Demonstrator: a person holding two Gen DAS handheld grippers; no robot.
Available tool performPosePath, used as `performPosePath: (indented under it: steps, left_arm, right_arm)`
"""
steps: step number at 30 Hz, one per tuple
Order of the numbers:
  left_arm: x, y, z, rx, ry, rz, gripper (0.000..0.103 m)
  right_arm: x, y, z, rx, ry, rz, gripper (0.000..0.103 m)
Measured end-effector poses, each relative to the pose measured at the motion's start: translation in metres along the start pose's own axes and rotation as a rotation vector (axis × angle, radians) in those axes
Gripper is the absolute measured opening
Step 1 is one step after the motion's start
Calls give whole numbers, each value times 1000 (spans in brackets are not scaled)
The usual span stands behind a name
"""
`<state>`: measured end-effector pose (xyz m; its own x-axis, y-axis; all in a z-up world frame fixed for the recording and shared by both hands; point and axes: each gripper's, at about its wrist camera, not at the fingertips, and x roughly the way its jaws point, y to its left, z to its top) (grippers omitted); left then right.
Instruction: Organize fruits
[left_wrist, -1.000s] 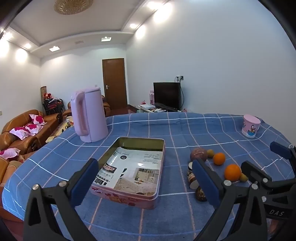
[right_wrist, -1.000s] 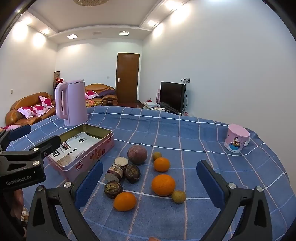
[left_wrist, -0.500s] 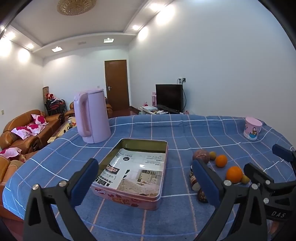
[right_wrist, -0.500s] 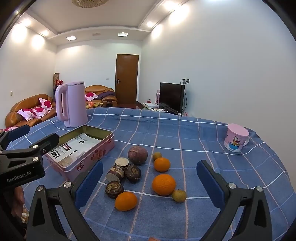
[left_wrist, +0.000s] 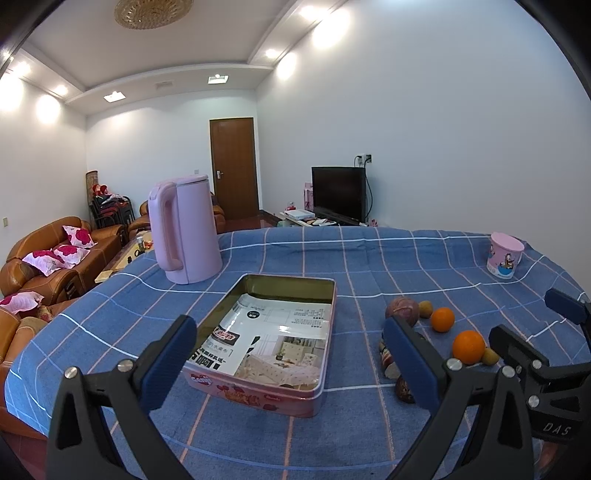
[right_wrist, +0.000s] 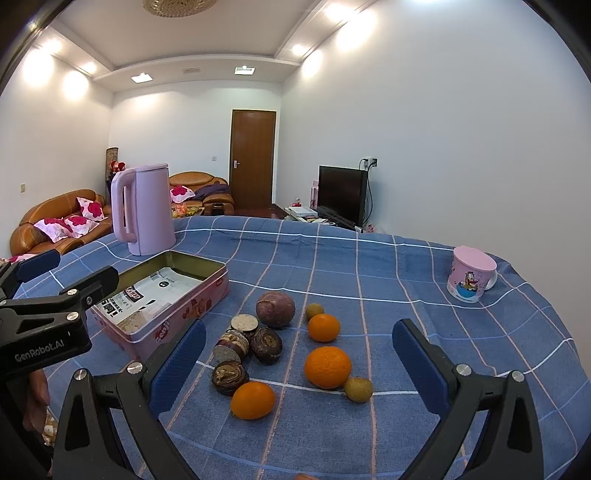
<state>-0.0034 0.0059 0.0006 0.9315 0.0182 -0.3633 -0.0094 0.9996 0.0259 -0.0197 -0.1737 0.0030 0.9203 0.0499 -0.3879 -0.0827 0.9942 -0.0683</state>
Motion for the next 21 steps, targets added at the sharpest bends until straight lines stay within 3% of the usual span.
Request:
performPosePath:
  steps: [21]
  left_arm:
    - [0,3,2,-7,-23,23,103]
  right_arm:
    - [4,7,-4,-10,15,13,102]
